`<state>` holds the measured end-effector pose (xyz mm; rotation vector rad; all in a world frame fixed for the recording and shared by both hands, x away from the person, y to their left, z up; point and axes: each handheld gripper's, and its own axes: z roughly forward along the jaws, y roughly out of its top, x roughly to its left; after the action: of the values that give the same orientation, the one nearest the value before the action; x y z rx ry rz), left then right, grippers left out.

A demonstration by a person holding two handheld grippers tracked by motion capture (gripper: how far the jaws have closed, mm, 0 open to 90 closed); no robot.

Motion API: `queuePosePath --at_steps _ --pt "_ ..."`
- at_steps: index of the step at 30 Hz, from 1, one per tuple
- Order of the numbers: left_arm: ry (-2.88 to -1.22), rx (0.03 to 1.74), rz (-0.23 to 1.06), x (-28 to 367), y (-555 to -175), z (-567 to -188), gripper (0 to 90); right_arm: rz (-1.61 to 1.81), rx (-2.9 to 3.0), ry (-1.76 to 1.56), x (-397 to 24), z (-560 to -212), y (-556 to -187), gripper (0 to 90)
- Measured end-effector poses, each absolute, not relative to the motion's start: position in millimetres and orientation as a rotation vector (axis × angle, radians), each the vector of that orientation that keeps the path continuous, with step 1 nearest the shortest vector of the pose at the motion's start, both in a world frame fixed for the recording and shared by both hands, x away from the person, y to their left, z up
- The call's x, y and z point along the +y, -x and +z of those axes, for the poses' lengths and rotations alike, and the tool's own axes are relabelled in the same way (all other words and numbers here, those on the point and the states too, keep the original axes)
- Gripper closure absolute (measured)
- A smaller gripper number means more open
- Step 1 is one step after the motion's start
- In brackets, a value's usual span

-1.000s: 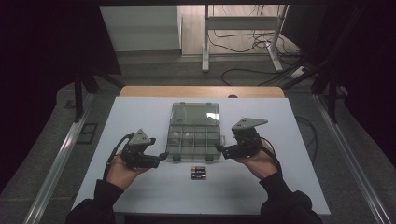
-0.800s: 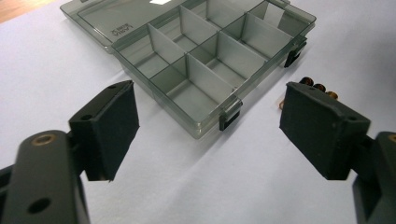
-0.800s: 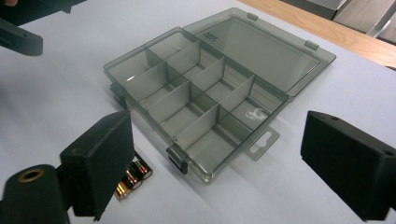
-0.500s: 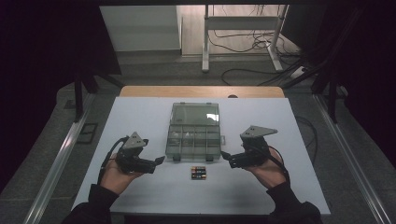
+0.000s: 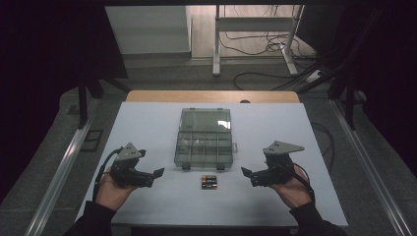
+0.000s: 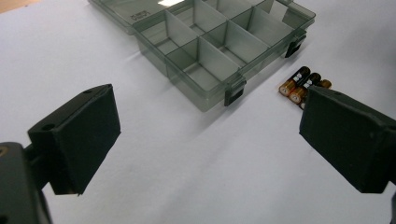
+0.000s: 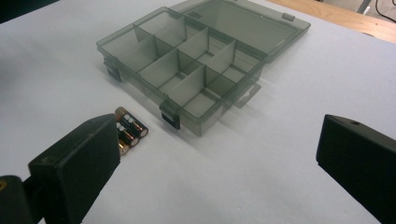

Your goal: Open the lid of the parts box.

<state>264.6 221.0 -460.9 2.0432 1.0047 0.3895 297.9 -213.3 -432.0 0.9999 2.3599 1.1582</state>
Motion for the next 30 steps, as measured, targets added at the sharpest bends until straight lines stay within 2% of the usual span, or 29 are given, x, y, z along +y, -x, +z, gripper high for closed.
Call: queuePosePath --at_steps 30 --pt "-2.088 1.050 0.500 240.6 -242.5 -467.9 0.0 1.109 2.357 -1.066 -237.3 -457.3 -274.5 0.0"
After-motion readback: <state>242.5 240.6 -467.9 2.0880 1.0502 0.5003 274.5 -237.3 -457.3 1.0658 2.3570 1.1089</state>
